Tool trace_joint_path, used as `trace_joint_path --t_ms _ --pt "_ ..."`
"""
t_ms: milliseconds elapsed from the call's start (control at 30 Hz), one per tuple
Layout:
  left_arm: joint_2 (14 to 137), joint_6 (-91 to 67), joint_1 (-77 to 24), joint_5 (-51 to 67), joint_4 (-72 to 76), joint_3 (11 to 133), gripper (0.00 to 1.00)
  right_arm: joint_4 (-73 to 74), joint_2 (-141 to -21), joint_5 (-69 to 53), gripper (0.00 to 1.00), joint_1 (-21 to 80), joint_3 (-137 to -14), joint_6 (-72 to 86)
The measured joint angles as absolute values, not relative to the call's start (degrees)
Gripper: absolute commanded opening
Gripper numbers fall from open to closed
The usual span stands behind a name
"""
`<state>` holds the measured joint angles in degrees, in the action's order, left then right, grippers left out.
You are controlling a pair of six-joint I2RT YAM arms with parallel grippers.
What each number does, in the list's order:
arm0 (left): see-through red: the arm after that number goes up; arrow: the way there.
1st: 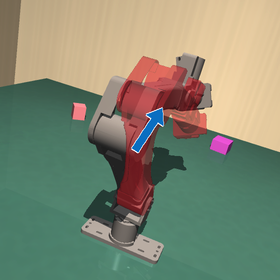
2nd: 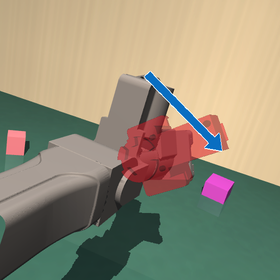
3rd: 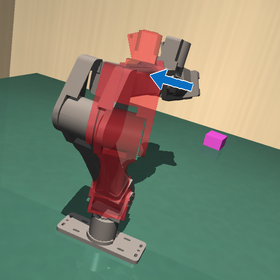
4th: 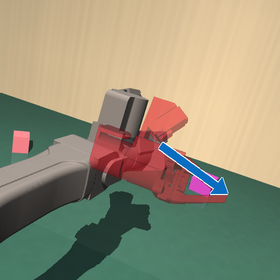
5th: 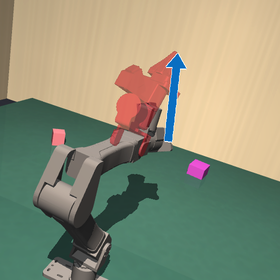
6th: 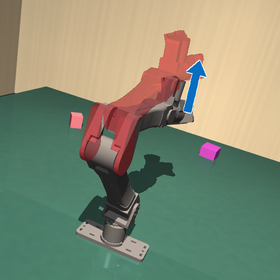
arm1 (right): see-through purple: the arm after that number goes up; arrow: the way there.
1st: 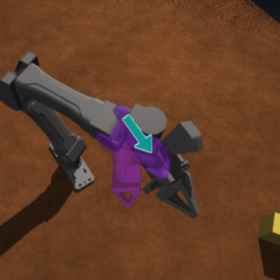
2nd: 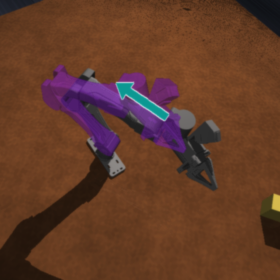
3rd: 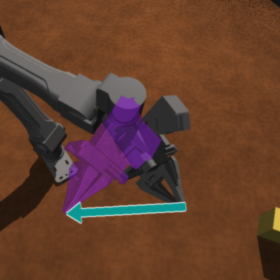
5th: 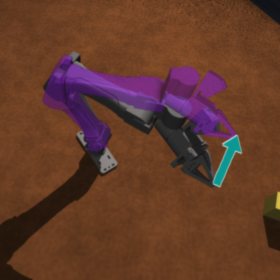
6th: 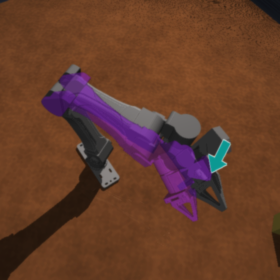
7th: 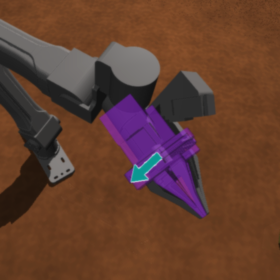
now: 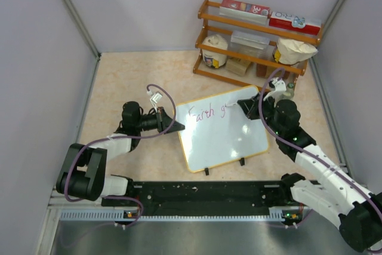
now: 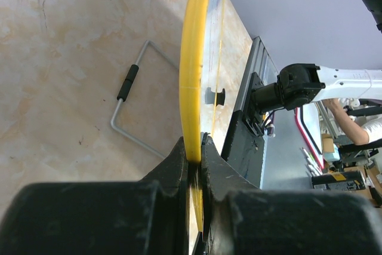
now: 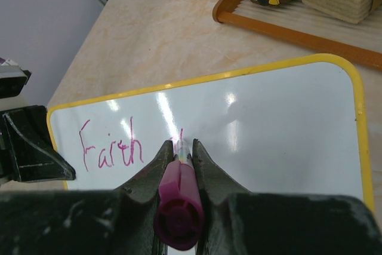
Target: Write a sentence on the whiteboard
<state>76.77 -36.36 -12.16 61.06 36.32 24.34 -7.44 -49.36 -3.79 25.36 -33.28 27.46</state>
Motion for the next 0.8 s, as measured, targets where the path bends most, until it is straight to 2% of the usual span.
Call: trace_joint_path --t_ms 800 --pt "76.8 -36.8 -12.2 60.8 36.0 24.3 0.0 -5.9 -48.0 -2.6 0.0 25.4 -32.2 27.4"
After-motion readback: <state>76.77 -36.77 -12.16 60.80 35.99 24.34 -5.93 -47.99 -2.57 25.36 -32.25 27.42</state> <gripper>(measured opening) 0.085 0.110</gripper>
